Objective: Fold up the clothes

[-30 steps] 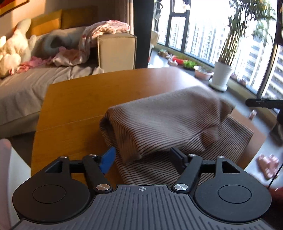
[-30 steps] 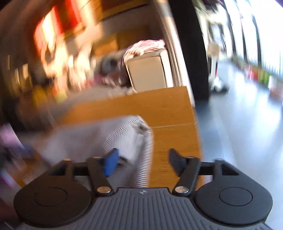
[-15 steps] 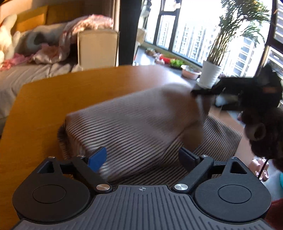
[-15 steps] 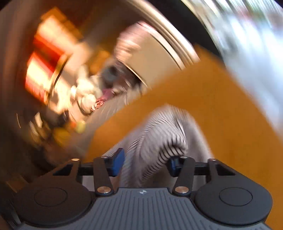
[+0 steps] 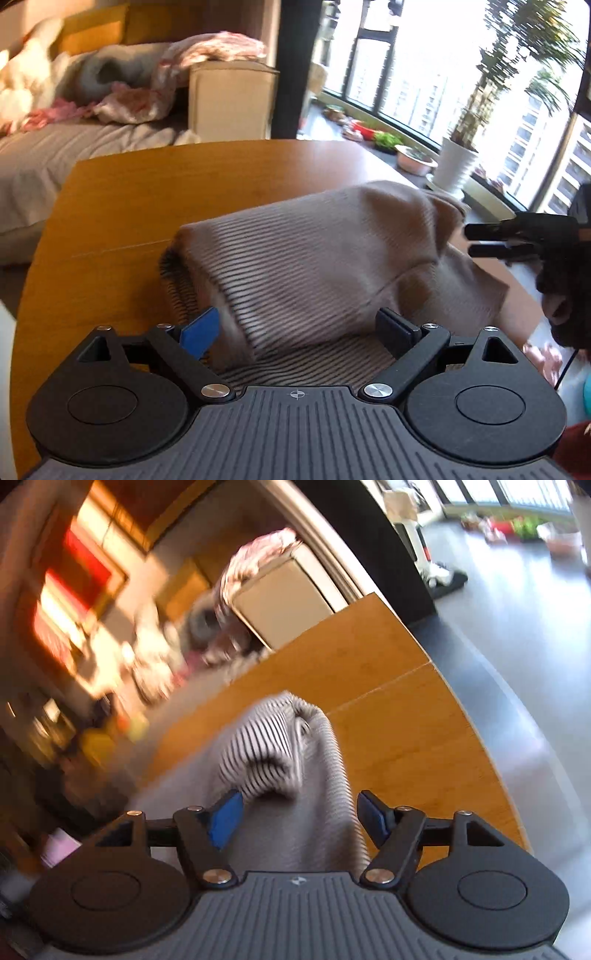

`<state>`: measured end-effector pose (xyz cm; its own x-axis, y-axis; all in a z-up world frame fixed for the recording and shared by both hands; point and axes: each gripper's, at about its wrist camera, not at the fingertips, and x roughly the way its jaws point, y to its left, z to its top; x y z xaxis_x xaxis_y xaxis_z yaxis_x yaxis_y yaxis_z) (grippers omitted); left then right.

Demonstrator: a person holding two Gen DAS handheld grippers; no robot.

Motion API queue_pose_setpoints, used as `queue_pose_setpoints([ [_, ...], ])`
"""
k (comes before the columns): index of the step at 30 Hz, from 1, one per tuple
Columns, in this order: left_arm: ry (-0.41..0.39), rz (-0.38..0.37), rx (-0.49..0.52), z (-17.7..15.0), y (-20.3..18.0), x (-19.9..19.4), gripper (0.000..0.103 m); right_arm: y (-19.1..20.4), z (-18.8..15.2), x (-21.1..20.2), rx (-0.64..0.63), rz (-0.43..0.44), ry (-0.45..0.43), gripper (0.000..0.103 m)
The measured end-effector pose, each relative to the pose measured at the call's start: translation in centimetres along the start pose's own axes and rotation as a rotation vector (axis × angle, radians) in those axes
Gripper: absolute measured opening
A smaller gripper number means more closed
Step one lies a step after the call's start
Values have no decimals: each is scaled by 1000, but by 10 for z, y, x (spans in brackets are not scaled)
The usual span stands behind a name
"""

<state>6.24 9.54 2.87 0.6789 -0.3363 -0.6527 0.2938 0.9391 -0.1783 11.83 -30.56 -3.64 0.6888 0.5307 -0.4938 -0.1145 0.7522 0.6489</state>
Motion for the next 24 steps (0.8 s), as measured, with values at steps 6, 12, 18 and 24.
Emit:
queue_pose_setpoints([
  [6, 55, -17, -170, 5, 12, 19, 95, -10, 9, 29, 202, 148, 115, 69],
  [12, 50, -16, -171, 9, 14, 29, 95, -11, 15, 69, 332, 126, 188, 70],
  [18, 52, 25, -97, 0, 10, 40, 95, -13, 28, 95, 307, 82, 155, 69],
  [24, 28, -27, -133, 11, 16, 43, 88, 26, 39, 102, -19, 4, 80, 33],
])
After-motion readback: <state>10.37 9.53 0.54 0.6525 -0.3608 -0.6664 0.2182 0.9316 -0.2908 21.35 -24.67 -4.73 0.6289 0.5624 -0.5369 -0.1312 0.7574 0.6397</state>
